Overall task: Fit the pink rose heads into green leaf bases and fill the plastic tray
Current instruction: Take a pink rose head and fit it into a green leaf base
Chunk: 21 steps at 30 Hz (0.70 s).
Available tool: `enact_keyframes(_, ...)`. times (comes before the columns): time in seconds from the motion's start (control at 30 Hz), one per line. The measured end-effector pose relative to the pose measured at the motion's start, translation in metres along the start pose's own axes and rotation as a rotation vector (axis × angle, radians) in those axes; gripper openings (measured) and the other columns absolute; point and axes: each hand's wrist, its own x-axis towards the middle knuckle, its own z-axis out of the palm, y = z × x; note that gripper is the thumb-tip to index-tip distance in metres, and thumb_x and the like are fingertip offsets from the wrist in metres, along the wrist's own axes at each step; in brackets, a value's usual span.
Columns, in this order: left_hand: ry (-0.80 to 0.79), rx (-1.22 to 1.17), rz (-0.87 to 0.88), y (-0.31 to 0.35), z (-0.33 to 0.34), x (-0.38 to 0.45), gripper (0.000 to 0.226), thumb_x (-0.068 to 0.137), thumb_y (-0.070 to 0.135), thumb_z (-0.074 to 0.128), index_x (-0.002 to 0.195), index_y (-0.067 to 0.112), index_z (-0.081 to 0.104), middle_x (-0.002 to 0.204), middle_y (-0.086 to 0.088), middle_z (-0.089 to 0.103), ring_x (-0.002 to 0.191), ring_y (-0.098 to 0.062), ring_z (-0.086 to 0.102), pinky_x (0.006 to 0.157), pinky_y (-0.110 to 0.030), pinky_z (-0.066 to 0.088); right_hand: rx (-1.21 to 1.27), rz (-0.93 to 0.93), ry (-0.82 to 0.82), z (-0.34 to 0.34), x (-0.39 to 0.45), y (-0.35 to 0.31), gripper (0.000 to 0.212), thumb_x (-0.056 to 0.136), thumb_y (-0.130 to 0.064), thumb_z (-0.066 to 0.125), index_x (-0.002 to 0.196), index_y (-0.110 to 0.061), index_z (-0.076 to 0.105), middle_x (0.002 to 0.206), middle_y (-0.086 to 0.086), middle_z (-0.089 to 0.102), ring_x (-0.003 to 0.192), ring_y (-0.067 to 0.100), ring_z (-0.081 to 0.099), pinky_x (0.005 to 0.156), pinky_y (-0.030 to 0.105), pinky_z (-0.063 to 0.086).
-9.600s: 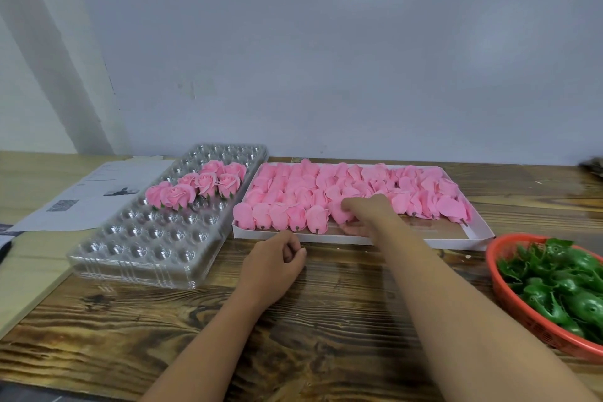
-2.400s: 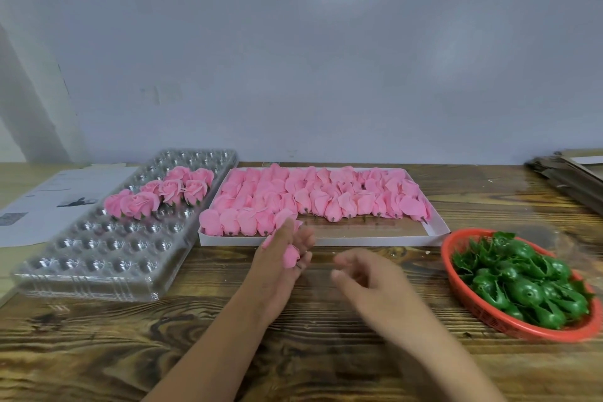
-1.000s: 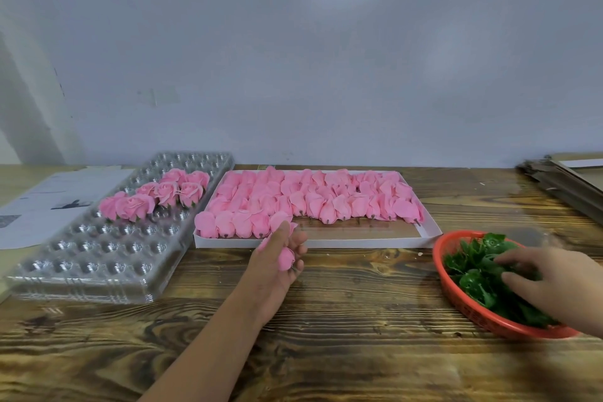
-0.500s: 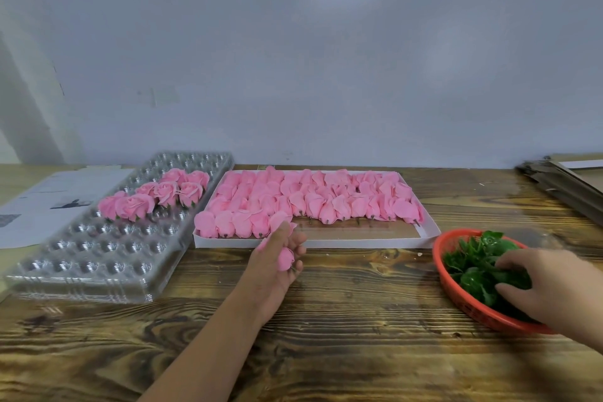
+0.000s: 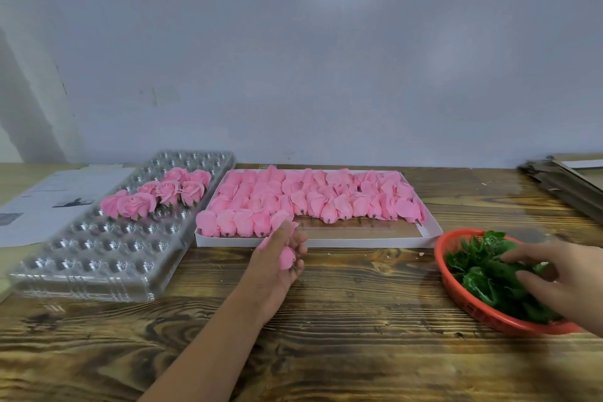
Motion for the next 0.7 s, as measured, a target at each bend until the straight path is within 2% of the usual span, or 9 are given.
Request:
enact_keyframes(0.1,0.001,0.004,0.005,0.000,0.001,-0.001,0.055,0.073,0.043,0.077,0.119,0.014,0.066,0.089,0.001,0.073,0.070,-0.006,0.065,0.059,-0.022,0.054,0.069,-0.022,0.100,-0.003,-0.002,0.003,0.054,0.069,-0.036,0.064,0.094,-0.080,0.047,0.066,-0.029,0.059,0.048,-0.002,0.058,0.047,0.029,0.054)
enact_keyframes(0.17,-0.001,0.005,0.005,0.000,0.000,-0.001,0.053,0.076,0.043,0.076,0.119,0.014,0.066,0.089,0.001,0.073,0.070,-0.007,0.064,0.060,-0.022,0.054,0.113,-0.012,0.141,-0.006,-0.001,0.002,0.051,0.073,-0.035,0.062,0.093,-0.080,0.049,0.071,-0.032,0.061,0.051,-0.002,0.060,0.050,0.032,0.056)
enact_keyframes(0.3,0.000,0.007,0.003,0.000,0.000,-0.001,0.055,0.078,0.042,0.075,0.123,0.013,0.065,0.089,0.001,0.072,0.071,-0.006,0.064,0.061,-0.022,0.054,0.084,0.037,0.127,-0.002,0.007,-0.009,0.041,0.080,-0.031,0.060,0.077,-0.073,0.056,0.069,-0.024,0.065,0.052,-0.004,0.052,0.048,0.018,0.040)
enact_keyframes(0.4,-0.009,0.007,0.012,0.000,0.001,-0.002,0.058,0.075,0.043,0.076,0.124,0.013,0.064,0.089,0.001,0.072,0.070,-0.006,0.064,0.060,-0.022,0.054,0.057,0.068,0.066,0.005,0.009,-0.013,0.033,0.084,-0.019,0.068,0.089,-0.052,0.072,0.074,-0.010,0.069,0.054,-0.003,0.045,0.051,0.017,0.034)
enact_keyframes(0.43,-0.010,0.007,0.013,0.000,0.001,-0.002,0.058,0.075,0.043,0.077,0.124,0.014,0.064,0.089,0.001,0.072,0.070,-0.006,0.063,0.060,-0.021,0.053,0.047,0.069,0.056,0.005,0.008,-0.014,0.027,0.084,-0.021,0.069,0.091,-0.048,0.074,0.073,-0.011,0.068,0.054,-0.002,0.046,0.051,0.017,0.034)
enact_keyframes(0.5,-0.006,0.002,0.014,0.001,0.000,-0.002,0.057,0.077,0.043,0.076,0.124,0.014,0.064,0.088,0.002,0.072,0.070,-0.006,0.063,0.060,-0.022,0.053,0.009,0.055,0.017,0.003,0.005,-0.017,0.018,0.082,-0.036,0.073,0.091,-0.051,0.069,0.073,-0.013,0.068,0.056,0.002,0.050,0.051,0.018,0.034)
enact_keyframes(0.57,-0.003,-0.004,0.012,0.001,0.000,-0.002,0.053,0.078,0.042,0.075,0.122,0.015,0.064,0.088,0.001,0.072,0.070,-0.006,0.064,0.060,-0.021,0.053,-0.035,0.043,0.008,0.000,0.003,-0.017,0.025,0.073,-0.046,0.080,0.089,-0.054,0.063,0.078,-0.008,0.071,0.060,0.008,0.052,0.051,0.019,0.034)
enact_keyframes(0.63,0.000,-0.011,0.010,0.000,0.001,-0.002,0.051,0.079,0.041,0.075,0.121,0.015,0.064,0.088,0.001,0.073,0.069,-0.006,0.064,0.059,-0.021,0.053,-0.059,0.043,0.057,0.001,0.004,-0.012,0.027,0.067,-0.044,0.086,0.090,-0.045,0.072,0.078,-0.006,0.074,0.060,0.010,0.055,0.051,0.017,0.031)
enact_keyframes(0.7,0.000,-0.021,0.007,0.001,0.001,-0.002,0.050,0.080,0.041,0.074,0.121,0.015,0.064,0.088,0.001,0.073,0.069,-0.006,0.064,0.059,-0.022,0.054,-0.067,0.047,0.081,0.003,0.006,-0.004,0.028,0.067,-0.049,0.080,0.092,-0.040,0.075,0.072,-0.013,0.069,0.057,0.007,0.055,0.050,0.013,0.032)
